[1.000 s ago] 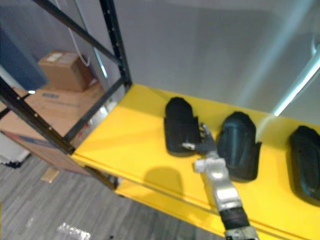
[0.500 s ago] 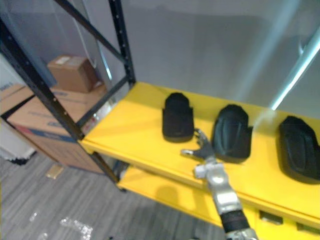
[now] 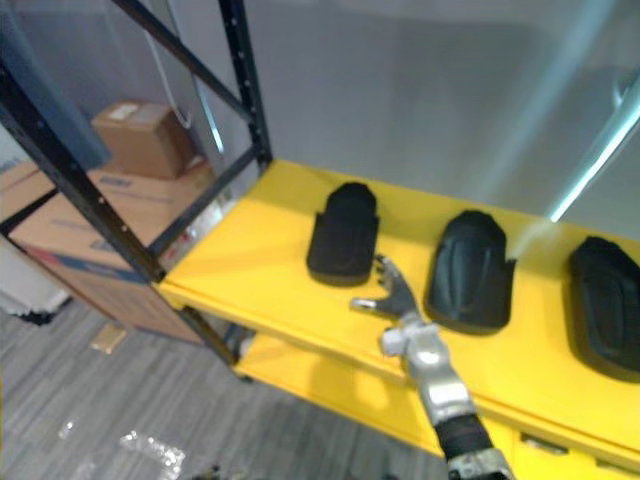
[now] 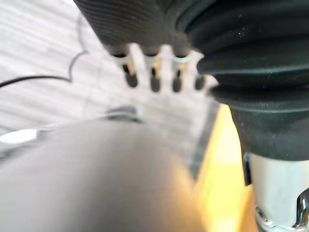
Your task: Walk over and take plastic housings, then place them on the shelf
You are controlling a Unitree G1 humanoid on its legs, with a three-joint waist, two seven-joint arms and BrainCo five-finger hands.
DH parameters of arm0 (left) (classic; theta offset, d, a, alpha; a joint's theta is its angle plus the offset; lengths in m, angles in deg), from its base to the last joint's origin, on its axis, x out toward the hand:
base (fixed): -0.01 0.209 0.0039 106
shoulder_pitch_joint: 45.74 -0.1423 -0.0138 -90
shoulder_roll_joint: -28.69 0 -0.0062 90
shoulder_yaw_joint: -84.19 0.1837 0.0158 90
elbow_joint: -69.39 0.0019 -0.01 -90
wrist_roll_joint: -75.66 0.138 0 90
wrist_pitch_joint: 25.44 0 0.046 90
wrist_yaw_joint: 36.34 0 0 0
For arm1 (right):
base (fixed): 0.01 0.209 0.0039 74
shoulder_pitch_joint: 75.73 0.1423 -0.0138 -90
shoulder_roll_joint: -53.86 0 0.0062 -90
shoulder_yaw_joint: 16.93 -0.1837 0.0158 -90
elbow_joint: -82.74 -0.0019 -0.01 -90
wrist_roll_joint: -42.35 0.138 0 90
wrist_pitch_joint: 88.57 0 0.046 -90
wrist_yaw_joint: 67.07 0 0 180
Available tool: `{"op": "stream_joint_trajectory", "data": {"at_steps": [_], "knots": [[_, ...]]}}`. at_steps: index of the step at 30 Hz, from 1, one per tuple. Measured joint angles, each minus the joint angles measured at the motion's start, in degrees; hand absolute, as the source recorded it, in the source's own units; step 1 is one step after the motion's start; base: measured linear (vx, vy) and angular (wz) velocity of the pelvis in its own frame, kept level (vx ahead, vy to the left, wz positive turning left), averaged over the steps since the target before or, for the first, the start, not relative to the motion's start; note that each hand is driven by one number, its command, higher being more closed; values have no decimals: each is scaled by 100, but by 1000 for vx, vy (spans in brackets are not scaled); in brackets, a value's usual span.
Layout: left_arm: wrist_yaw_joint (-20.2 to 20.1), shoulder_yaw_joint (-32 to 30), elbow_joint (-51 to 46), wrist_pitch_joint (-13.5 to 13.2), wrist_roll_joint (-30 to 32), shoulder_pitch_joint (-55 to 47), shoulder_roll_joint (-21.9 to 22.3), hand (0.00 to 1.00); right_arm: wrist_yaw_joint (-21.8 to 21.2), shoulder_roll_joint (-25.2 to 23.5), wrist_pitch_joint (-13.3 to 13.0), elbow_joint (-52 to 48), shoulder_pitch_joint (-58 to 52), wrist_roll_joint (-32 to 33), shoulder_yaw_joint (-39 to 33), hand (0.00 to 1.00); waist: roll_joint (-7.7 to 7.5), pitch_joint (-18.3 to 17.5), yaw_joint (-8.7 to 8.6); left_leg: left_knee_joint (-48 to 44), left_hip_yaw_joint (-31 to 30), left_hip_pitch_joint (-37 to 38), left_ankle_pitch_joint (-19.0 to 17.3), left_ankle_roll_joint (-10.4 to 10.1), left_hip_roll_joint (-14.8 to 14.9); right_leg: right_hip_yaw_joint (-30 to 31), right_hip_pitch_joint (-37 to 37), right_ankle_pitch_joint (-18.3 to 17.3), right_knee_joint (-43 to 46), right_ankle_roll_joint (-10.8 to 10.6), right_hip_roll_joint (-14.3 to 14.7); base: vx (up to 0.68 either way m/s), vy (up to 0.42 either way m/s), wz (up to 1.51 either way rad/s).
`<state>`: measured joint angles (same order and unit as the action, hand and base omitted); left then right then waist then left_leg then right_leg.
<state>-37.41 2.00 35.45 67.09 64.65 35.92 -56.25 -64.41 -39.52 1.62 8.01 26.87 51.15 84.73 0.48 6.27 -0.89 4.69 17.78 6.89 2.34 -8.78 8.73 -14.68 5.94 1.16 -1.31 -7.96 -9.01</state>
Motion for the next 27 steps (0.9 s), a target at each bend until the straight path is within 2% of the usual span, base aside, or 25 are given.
{"op": "stream_joint_trajectory", "data": {"at_steps": [2,4,6,10,13,19,27], "knots": [[79,16,-84,30,-40,47,1,0,142,-27,3,-5,131,-96,-4,0,48,137,-2,-86,-20,-109,-12,38,2,6,-123,-65,198,60,-31,-79,21,8],[102,23,-91,116,-45,263,-52,0,267,19,-30,-94,370,-142,-40,0,69,454,-25,-654,-177,-472,-197,133,27,-17,-346,-201,564,64,-125,-138,27,19],[163,24,-87,214,-178,496,-62,0,392,129,-38,-182,822,-189,-38,0,181,941,-39,-1261,-275,-842,-385,180,92,13,-601,-287,971,73,-180,-188,29,9],[270,24,-20,351,-253,650,-59,0,517,160,-58,-355,1260,-305,-35,0,265,1374,-44,-1521,-272,-1169,-479,208,120,145,-1006,-353,1219,75,-216,-159,20,-9],[271,25,105,332,-259,679,-23,0,517,186,-86,-373,1340,-413,-3,0,319,1441,-39,-1498,-255,-1198,-486,193,98,212,-1100,-354,1279,73,-237,-68,14,-8],[268,137,192,139,-245,693,27,0,509,263,-169,-619,1342,-522,112,0,448,1517,-163,-1362,-204,-1163,-406,229,-31,261,-1208,-357,1393,55,-360,32,8,-1],[270,248,193,108,-241,716,10,0,460,302,-164,-672,1358,-502,206,0,455,1521,-159,-1275,-157,-1063,-379,248,-65,291,-1188,-346,1410,15,-379,27,0,-2]]}}
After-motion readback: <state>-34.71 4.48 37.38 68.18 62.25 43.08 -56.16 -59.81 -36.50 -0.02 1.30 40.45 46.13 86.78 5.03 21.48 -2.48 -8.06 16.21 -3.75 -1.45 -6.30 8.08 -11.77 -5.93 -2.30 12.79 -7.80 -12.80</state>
